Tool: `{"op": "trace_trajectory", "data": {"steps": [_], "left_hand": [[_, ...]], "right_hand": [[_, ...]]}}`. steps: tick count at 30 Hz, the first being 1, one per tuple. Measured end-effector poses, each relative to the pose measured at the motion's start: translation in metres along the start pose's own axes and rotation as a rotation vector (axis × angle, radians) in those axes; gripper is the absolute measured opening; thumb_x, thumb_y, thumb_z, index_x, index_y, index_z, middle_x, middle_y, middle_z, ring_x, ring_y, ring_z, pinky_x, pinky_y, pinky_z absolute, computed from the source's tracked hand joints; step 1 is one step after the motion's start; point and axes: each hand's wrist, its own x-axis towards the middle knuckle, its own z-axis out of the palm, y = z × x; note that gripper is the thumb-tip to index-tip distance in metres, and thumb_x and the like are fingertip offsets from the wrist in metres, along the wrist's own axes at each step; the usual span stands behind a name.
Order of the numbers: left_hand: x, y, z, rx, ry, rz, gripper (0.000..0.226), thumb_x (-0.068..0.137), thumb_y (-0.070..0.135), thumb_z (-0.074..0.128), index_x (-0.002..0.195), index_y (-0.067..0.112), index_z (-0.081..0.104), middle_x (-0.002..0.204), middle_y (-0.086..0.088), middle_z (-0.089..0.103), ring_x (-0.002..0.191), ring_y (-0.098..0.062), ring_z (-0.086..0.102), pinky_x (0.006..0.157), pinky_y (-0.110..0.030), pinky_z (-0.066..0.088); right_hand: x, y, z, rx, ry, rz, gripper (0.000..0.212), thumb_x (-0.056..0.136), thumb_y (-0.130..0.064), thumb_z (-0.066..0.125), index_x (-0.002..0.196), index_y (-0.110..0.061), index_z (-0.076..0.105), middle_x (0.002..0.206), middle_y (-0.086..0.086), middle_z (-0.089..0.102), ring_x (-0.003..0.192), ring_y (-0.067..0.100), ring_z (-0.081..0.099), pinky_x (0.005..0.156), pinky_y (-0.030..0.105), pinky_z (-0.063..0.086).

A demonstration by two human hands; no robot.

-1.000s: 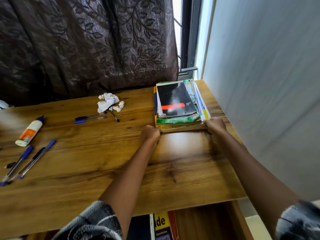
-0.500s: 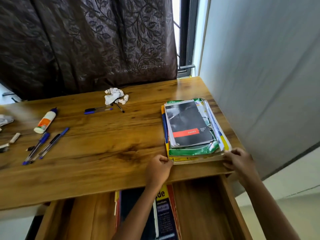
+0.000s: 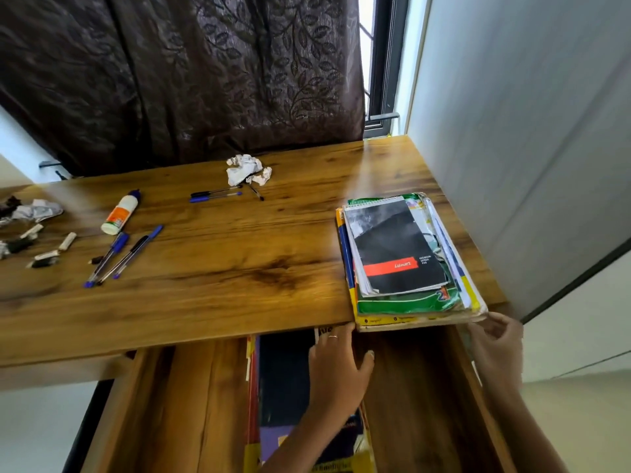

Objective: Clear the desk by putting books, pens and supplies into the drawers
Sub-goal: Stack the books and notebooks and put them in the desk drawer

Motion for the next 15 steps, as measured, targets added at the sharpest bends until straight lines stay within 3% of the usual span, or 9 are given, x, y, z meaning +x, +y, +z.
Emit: {"op": "trace_trajectory", "data": {"steps": [3,6,9,11,13,15], "left_hand": [[-0.018,-0.024,0.013,0.17,-0.021,0.119,0.051,0.084,0.049,0.046,0.131,0.029,0.05,0.136,0.008,0.052,0.128,-0.015,0.047,0.108,-0.043,0.035],[-0.036,-0.048,0.025,0.348,-0.102,0.164,0.051,0.079,0.056,0.039,0.123,0.036,0.054,0.136,0.007,0.053,0.127,-0.02,0.051,0.109,-0.047,0.033],[-0.047,-0.069,0.029,0.327,-0.065,0.224,0.044,0.088,0.055,0.036,0.128,0.04,0.048,0.147,0.009,0.039,0.136,-0.019,0.037,0.11,-0.045,0.016],[-0.052,-0.077,0.024,0.214,0.073,0.219,0.04,0.096,0.05,0.03,0.131,0.041,0.048,0.151,0.01,0.034,0.141,-0.016,0.026,0.111,-0.043,0.015],[-0.055,-0.083,0.016,0.09,0.263,0.065,0.045,0.095,0.05,0.029,0.134,0.038,0.048,0.15,0.007,0.036,0.141,-0.016,0.025,0.11,-0.042,0.02],[-0.057,-0.089,0.008,-0.083,0.398,-0.275,0.059,0.087,0.059,0.034,0.139,0.033,0.042,0.151,0.003,0.034,0.14,-0.02,0.027,0.11,-0.046,0.022]], "right_hand": [[-0.037,0.007,0.011,0.005,-0.052,-0.022,0.032,0.085,-0.008,0.059,0.115,-0.012,0.048,0.107,0.007,0.055,0.093,0.022,0.055,0.079,0.038,0.047],[-0.068,0.029,0.03,-0.142,-0.382,0.014,0.031,0.089,-0.009,0.056,0.119,-0.015,0.049,0.11,0.004,0.052,0.088,0.011,0.053,0.066,0.022,0.043],[-0.085,0.048,0.055,-0.287,-0.676,0.091,0.028,0.093,-0.018,0.052,0.12,-0.015,0.048,0.107,-0.001,0.056,0.08,0.002,0.053,0.059,0.016,0.044],[-0.09,0.052,0.069,-0.259,-0.78,0.144,0.033,0.094,-0.026,0.052,0.122,-0.009,0.049,0.112,0.003,0.061,0.082,0.006,0.061,0.062,0.02,0.052],[-0.094,0.052,0.079,-0.15,-0.841,0.211,0.036,0.092,-0.031,0.054,0.12,-0.009,0.05,0.109,0.004,0.064,0.086,0.011,0.066,0.062,0.021,0.055],[-0.098,0.049,0.087,-0.073,-0.869,0.261,0.038,0.089,-0.034,0.058,0.117,-0.01,0.051,0.106,0.003,0.065,0.088,0.014,0.067,0.063,0.02,0.054]]}}
